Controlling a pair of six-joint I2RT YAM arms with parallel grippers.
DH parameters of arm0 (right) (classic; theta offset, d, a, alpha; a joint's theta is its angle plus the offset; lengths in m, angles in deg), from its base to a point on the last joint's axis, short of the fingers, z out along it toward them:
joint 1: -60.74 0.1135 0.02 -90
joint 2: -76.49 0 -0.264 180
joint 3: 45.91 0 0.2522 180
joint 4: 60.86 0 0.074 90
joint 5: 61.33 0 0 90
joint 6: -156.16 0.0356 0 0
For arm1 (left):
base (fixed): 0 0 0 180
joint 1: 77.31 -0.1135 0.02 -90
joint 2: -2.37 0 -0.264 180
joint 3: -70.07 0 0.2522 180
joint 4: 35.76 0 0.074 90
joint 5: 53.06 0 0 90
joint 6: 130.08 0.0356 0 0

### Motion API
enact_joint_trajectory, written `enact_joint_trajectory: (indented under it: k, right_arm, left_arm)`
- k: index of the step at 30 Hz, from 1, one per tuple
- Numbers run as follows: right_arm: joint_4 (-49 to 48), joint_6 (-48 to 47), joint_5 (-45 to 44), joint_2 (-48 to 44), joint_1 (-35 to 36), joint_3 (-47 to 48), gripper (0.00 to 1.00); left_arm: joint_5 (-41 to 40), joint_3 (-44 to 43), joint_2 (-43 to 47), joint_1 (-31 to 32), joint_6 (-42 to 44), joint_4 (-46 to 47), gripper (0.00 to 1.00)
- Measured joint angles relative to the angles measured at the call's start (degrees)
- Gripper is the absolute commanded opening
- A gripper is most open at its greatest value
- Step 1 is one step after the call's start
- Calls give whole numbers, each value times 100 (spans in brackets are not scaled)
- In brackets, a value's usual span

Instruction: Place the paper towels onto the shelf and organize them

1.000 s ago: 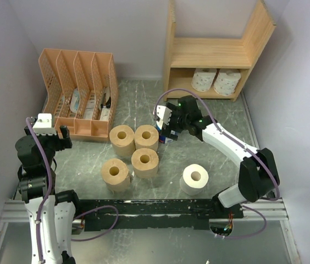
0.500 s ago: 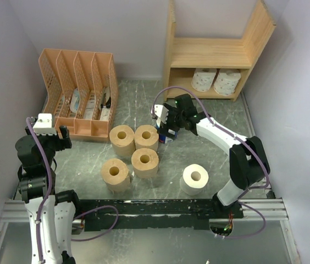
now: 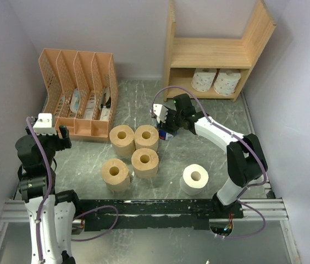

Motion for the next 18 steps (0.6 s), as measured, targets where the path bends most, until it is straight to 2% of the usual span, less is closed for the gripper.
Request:
enact_joint_trajectory:
  k: [5, 9, 13, 18]
  right_arm:
    - [-2, 15, -72, 33, 0, -9, 28]
    - [-20, 15, -74, 42, 0, -7, 0]
    - [22, 9, -210, 42, 13, 42, 0]
    - [153, 20, -857, -52, 72, 66, 0]
  left_arm:
    - [0, 0, -13, 0, 0, 0, 82]
    - [0, 0, -13, 0, 0, 0, 82]
    - [0, 0, -15, 0, 0, 0, 82]
    - [0, 0, -20, 0, 0, 0, 82]
